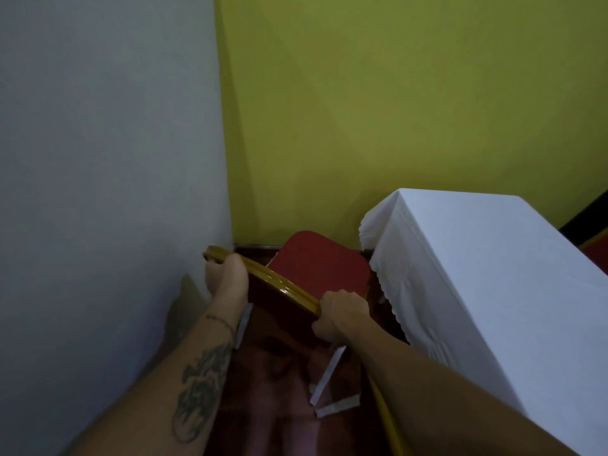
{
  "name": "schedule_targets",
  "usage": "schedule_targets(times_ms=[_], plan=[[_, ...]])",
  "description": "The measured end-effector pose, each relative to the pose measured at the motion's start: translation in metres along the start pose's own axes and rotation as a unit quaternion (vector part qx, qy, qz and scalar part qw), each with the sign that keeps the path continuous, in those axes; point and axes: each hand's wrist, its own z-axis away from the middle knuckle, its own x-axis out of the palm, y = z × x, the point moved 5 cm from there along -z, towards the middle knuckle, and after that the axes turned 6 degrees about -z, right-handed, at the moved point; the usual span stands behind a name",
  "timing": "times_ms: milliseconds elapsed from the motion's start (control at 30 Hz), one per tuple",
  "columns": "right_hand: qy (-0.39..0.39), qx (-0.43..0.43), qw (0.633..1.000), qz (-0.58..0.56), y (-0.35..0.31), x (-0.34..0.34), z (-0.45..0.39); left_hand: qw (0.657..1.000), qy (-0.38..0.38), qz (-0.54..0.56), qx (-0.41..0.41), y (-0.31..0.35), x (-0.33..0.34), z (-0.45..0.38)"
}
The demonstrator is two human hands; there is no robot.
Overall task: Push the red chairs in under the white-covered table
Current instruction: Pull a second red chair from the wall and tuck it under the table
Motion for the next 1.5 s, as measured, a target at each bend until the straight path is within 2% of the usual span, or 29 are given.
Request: schedule_targets(times_ms=[100, 300, 433, 533, 700, 800, 933, 1367, 1500], plan=[[-0.011, 0.011, 0.999, -0.042, 0.006, 0.007, 0.013, 0.995, -0.077, 0.017, -0.057, -0.001, 0.027, 0.030], [0.000, -0.016, 1.000, 0.016, 0.005, -0.005, 0.022, 0.991, -0.081, -0.109, -0.013, -0.004, 0.040, 0.037], [-0.012, -0.033, 0.998, 0.043, -0.014, -0.010, 0.022, 0.986, -0.090, -0.140, -0.002, 0.003, 0.035, 0.021], [-0.030, -0.041, 0.998, 0.035, -0.034, -0.007, 0.023, 0.980, -0.125, -0.154, 0.005, 0.007, 0.031, 0.000], [-0.033, -0.044, 0.998, -0.015, -0.056, 0.002, 0.025, 0.970, -0.143, -0.192, 0.027, -0.003, 0.037, -0.067], [-0.059, -0.020, 0.996, -0.057, -0.060, 0.003, 0.019, 0.970, -0.168, -0.171, 0.048, -0.006, 0.050, -0.091], [-0.068, 0.007, 0.990, -0.119, -0.058, 0.004, 0.008, 0.960, -0.212, -0.173, 0.063, 0.025, 0.058, -0.048], [-0.042, 0.015, 0.986, -0.160, -0.029, -0.013, -0.036, 0.923, -0.308, -0.216, 0.079, 0.062, 0.144, -0.059], [-0.026, 0.035, 0.976, -0.212, -0.014, -0.015, -0.050, 0.919, -0.316, -0.217, 0.096, 0.065, 0.176, -0.063]])
